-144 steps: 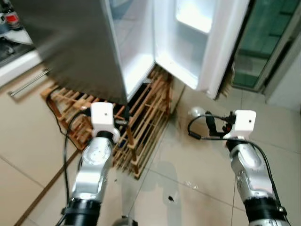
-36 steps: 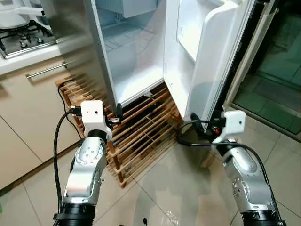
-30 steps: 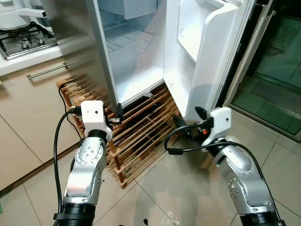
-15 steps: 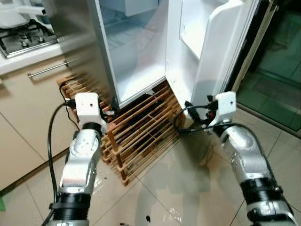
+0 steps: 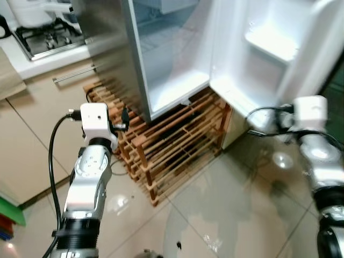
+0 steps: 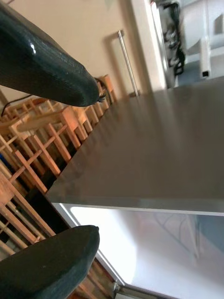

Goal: Restocking fridge

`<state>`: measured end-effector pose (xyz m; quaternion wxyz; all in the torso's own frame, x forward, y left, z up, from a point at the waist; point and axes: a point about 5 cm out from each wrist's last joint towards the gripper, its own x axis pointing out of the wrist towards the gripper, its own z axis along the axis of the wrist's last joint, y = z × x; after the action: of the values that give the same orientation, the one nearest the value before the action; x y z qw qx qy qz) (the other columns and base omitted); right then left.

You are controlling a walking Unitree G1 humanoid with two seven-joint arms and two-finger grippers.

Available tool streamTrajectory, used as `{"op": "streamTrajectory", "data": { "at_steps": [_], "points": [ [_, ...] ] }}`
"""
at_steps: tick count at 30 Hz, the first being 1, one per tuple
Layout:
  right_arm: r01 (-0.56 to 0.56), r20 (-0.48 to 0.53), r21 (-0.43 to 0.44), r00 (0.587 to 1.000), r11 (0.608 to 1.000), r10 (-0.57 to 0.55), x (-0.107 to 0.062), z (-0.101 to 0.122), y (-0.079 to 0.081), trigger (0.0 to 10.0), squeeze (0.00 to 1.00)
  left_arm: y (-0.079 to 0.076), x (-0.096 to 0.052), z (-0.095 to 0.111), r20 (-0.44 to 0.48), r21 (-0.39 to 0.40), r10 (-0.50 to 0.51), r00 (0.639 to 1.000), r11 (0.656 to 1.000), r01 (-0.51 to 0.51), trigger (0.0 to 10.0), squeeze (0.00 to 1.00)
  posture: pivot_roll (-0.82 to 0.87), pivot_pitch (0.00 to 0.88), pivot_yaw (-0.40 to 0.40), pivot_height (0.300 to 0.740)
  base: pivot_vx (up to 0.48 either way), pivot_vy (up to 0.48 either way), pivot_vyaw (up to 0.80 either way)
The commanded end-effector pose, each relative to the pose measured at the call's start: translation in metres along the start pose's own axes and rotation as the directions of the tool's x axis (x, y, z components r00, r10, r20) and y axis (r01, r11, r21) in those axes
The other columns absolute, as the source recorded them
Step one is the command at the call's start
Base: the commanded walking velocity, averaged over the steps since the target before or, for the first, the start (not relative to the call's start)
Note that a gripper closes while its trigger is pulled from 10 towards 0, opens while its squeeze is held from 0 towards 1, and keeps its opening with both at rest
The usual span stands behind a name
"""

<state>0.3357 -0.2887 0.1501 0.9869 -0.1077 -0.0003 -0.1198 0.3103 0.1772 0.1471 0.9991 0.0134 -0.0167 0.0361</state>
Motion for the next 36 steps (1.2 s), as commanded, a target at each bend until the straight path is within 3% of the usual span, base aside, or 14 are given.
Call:
{"op": "streamTrajectory", "data": {
  "at_steps": [1, 3, 4, 5, 8, 11, 18, 22, 26, 31, 36],
  "points": [
    [-0.110, 0.051, 0.070, 0.993, 0.991, 0.107, -0.006, 0.007, 0.030, 10.0, 0.36, -0.006, 0.005, 0.003, 0.001, -0.017, -0.026, 1.000, 1.000, 0.026, 10.0, 0.00, -0.05, 0.038, 0.091, 0.740, 0.000, 0.000, 0.00],
    [-0.230, 0.095, 0.149, 0.971, 0.962, 0.217, -0.018, 0.010, 0.061, 10.0, 0.35, -0.005, 0.006, 0.002, -0.003, -0.028, -0.012, 1.000, 1.000, 0.012, 10.0, 0.00, -0.05, 0.032, 0.084, 0.740, 0.000, 0.000, 0.00],
    [-0.330, 0.121, 0.228, 0.943, 0.916, 0.309, -0.033, 0.009, 0.092, 10.0, 0.35, -0.007, 0.007, 0.003, 0.000, -0.035, 0.001, 1.000, 0.999, -0.001, 10.0, 0.00, -0.05, 0.024, 0.077, 0.740, 0.000, 0.000, 0.00],
    [-0.373, 0.122, 0.258, 0.927, 0.891, 0.354, -0.040, 0.006, 0.106, 10.0, 0.36, -0.010, 0.008, 0.003, 0.006, -0.029, -0.007, 1.000, 1.000, 0.007, 10.0, 0.00, -0.05, 0.011, 0.071, 0.740, 0.000, 0.000, 0.00],
    [-0.427, 0.096, 0.289, 0.904, 0.857, 0.418, -0.054, -0.005, 0.128, 10.0, 0.39, -0.018, 0.009, 0.006, 0.028, -0.041, -0.034, 0.999, 0.999, 0.035, 10.0, 0.00, -0.05, 0.000, 0.075, 0.740, 0.000, 0.000, 0.46],
    [-0.470, 0.099, 0.298, 0.881, 0.831, 0.463, -0.062, -0.008, 0.140, 10.0, 0.41, -0.024, 0.013, 0.008, 0.040, -0.054, -0.062, 0.997, 0.997, 0.064, 10.0, 0.00, -0.05, 0.000, 0.095, 0.740, 0.000, 0.000, 0.65],
    [-0.453, 0.124, 0.333, 0.890, 0.827, 0.438, -0.062, 0.000, 0.141, 10.0, 0.43, -0.028, 0.017, 0.017, 0.059, -0.046, -0.088, 0.994, 0.995, 0.091, 10.0, 0.00, -0.04, 0.000, 0.141, 0.740, 0.000, 0.080, 0.60],
    [-0.458, 0.109, 0.344, 0.887, 0.820, 0.450, -0.063, -0.005, 0.144, 10.0, 0.43, -0.021, 0.018, 0.019, 0.063, -0.056, -0.013, 0.998, 0.998, 0.016, 10.0, 0.00, -0.02, 0.000, 0.125, 0.740, 0.000, 0.480, 0.60],
    [-0.419, 0.063, 0.391, 0.901, 0.820, 0.430, -0.064, -0.016, 0.135, 10.0, 0.44, -0.011, 0.011, 0.009, 0.026, -0.005, 0.046, 0.999, 0.999, -0.046, 10.0, 0.00, 0.02, 0.000, 0.079, 0.740, 0.000, 0.480, 0.59],
    [-0.387, -0.015, 0.360, 0.907, 0.849, 0.420, -0.068, -0.037, 0.116, 10.0, 0.44, 0.015, 0.007, -0.011, -0.070, 0.042, 0.182, 0.981, 0.983, -0.179, 10.0, 0.00, 0.03, 0.000, 0.057, 0.740, 0.000, 0.480, 0.59],
    [-0.383, -0.028, 0.338, 0.909, 0.860, 0.415, -0.061, -0.038, 0.109, 10.0, 0.47, 0.016, 0.002, -0.019, -0.110, 0.012, 0.190, 0.976, 0.982, -0.190, 10.0, 0.00, 0.03, 0.000, 0.044, 0.740, 0.000, 0.480, 0.58]
  ]
}}
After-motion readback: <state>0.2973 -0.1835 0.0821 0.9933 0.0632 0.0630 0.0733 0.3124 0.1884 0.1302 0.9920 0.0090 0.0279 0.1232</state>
